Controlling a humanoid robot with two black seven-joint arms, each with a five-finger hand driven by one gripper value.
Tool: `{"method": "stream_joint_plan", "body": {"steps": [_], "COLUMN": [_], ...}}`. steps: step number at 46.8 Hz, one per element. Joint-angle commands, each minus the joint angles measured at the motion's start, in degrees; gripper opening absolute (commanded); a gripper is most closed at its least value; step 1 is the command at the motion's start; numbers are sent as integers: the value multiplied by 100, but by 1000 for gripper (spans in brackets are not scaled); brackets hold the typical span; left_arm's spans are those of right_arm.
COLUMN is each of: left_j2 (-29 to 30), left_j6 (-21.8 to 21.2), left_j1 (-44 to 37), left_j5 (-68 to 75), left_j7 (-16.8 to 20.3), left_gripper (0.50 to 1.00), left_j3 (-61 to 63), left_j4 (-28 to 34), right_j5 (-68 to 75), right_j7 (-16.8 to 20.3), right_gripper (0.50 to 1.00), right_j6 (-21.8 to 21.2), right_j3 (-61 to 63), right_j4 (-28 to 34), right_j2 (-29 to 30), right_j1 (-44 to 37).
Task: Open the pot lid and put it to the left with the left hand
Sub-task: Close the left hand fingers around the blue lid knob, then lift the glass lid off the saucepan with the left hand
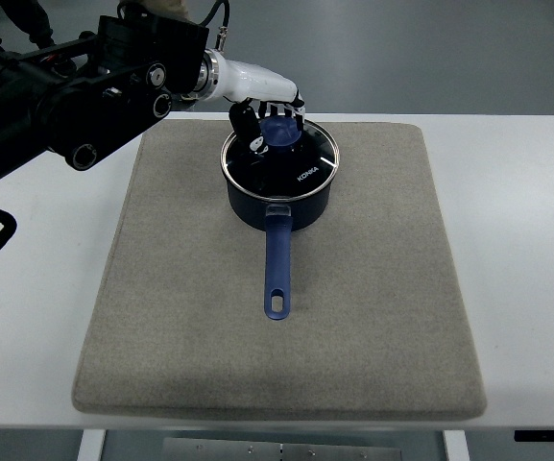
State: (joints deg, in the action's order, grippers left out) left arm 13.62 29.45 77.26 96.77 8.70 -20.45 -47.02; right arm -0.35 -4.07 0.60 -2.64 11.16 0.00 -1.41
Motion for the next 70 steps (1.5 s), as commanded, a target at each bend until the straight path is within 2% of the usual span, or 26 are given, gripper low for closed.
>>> {"method": "stream_joint_plan", "body": {"steps": [1,16,28,54,70], "left_j2": [9,53,114,1520,2258], "left_j6": [0,0,-9,-27,-211], "left_j1": [-9,44,176,176,-430], "left_j5": [0,-9,-44,-264,-264], "left_j7": [0,0,0,105,536], "left_gripper": [548,500,500,500,500], "left_j3": [6,-3,-12,-47,-12], "left_j4": [0,0,-132,-378,-369], "right_j5": [0,0,0,0,0], "right_j7": [3,3,3,-6,3], "right_gripper": [917,917,917,917,917], "right_j6": [1,1,1,1,1], "right_j3": [-9,-9,0,0,0], "right_j4": [0,0,0,0,9], "right_j2": [0,0,0,0,0], "right_j1": [0,0,0,0,0]}}
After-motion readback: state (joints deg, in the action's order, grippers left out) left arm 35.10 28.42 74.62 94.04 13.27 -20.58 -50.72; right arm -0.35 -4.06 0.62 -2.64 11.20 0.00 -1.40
